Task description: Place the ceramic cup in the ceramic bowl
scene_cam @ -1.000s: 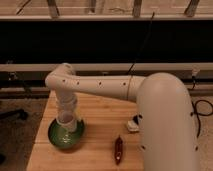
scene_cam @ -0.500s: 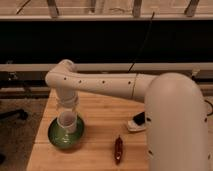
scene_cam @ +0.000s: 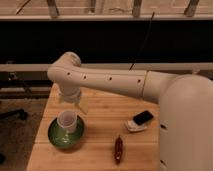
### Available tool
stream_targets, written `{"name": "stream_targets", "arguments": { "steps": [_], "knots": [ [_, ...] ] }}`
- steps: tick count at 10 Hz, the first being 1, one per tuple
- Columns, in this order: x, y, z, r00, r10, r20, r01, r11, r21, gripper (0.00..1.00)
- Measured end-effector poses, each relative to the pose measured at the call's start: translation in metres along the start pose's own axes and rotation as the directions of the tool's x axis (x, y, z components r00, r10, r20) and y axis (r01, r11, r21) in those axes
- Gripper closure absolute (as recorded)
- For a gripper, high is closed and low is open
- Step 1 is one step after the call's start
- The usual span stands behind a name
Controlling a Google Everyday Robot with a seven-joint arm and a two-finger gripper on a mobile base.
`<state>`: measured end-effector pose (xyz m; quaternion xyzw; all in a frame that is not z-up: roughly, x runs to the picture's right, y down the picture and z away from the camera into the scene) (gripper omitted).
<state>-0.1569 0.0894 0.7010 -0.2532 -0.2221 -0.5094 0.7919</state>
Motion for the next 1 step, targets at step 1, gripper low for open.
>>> {"name": "stream_targets", "arguments": {
  "steps": [1],
  "knots": [
    [-0.0017,-0.0015,0.0021,1.000,-0.003,0.003,0.003,1.000,-0.001,0.20]
  ]
}}
